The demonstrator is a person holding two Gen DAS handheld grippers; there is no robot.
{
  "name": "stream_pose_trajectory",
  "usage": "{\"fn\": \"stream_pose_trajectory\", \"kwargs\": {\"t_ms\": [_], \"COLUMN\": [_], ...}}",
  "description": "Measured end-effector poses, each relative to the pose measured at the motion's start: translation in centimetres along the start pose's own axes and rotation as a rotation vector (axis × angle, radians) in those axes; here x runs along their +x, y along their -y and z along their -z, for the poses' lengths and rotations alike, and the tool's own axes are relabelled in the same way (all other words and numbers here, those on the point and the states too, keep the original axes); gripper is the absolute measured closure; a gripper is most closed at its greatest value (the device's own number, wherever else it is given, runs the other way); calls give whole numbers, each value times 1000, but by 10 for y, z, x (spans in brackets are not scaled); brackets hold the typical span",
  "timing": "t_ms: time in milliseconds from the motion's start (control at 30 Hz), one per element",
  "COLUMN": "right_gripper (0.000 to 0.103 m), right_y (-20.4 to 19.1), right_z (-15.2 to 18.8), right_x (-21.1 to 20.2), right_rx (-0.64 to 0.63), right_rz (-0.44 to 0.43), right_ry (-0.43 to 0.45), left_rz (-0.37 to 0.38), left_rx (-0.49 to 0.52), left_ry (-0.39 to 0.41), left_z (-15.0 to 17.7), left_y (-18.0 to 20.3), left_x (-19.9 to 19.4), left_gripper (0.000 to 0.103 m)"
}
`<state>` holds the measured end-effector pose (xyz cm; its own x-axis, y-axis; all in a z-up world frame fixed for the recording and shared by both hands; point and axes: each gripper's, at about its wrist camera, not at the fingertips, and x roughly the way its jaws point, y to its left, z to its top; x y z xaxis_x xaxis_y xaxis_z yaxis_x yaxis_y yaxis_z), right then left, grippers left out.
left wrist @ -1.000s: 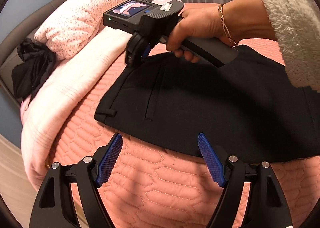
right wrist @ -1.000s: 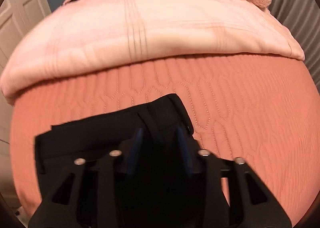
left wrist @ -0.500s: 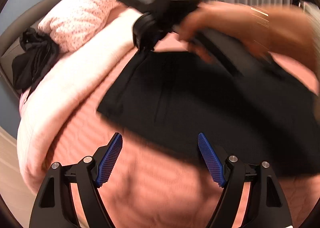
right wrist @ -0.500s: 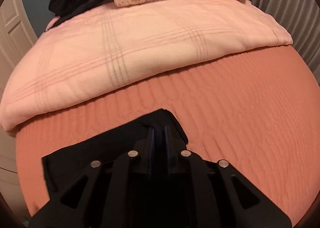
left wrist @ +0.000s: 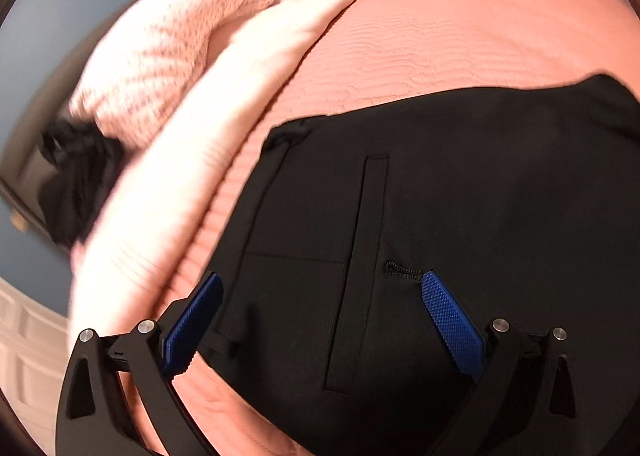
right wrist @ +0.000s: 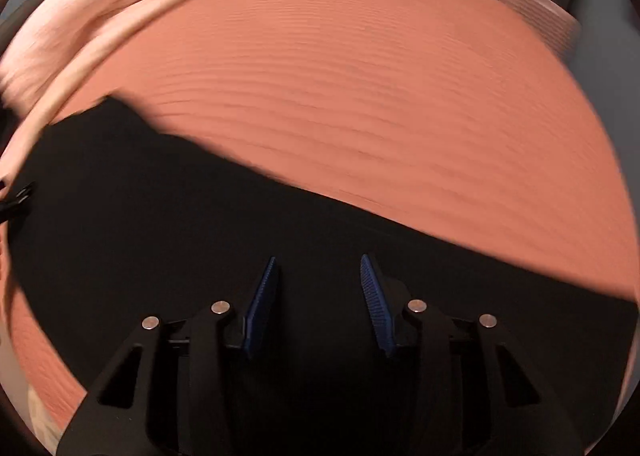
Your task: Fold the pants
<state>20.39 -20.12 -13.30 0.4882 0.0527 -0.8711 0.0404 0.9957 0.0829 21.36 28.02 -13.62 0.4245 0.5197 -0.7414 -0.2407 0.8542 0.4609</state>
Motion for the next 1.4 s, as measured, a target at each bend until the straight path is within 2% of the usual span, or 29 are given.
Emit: {"fn": "stream_pose_trajectory", "kwargs": {"t_ms": [67,133,200,233,300,333,400,467,567,600,633,700,767,833,900,933,1033,1067,1100,1133,1167,1300,1367,1400], "right_gripper": [59,59,61,61,59,59,57,57,58,64,76,87,94,94,88,84,84,84,85,85,84,83,82,67], "right_y": [78,113,157,195,242,262,276,288,282,277,272,266,273,272,275,277,279,276,272,271,273,267,253,248], "right_z": [23,39,56,65,71,69,59,48,38,36,34,30,27,25,30,32,40,46,51,59,60,81,112,128], "right_x": [-25,-39,-42,-48,-66,-77,-79,-67,-50,-41,-37,-43,-65,-67,-35,-36,-69,-80,-78,-59,-48,-101,-130,-135], "right_rx": [150,191,189,279,421,439,400,356,298,255,220,187,205,166,157,165,248,244,234,227,221,325,384,419], "right_rz": [68,30,111,122,90,60,6,-45,-92,-86,-60,-52,-91,-57,-39,-44,-81,-96,-100,-75,-52,-46,-115,-139], "right_ry": [16,39,30,48,108,151,151,121,102,71,57,91,188,219,89,108,221,265,272,169,106,215,243,239], "left_rz": [-54,-88,-115,-124,-152,-170,-235,-252,-220,-211,-198,-160,-139,-124,-99,-93,-70,-61,-51,-35,-27,23,38,64], "left_rx": [43,60,63,55,33,29,33,21,-15,-25,-39,-65,-71,-65,-41,-23,7,13,20,28,33,60,68,66], "left_ry": [3,-17,-57,-77,-118,-126,-122,-77,-5,10,27,59,92,118,124,119,111,110,109,107,103,120,135,131], "left_z": [0,-5,-13,-13,-18,-20,-22,-19,-18,-17,-17,-17,-21,-25,-30,-29,-26,-25,-24,-21,-20,-14,-8,-5], "left_y": [9,16,17,18,19,20,31,40,59,65,71,84,95,107,126,136,153,156,160,166,168,186,188,188], "left_x": [-2,-6,-5,-3,-5,-7,-23,-50,-95,-106,-118,-142,-159,-172,-176,-177,-179,-179,-179,-180,-178,-193,-201,-204], "left_gripper": [5,5,5,5,5,5,7,7,7,7,7,7,7,7,7,7,7,7,7,7,7,7,6,6]}}
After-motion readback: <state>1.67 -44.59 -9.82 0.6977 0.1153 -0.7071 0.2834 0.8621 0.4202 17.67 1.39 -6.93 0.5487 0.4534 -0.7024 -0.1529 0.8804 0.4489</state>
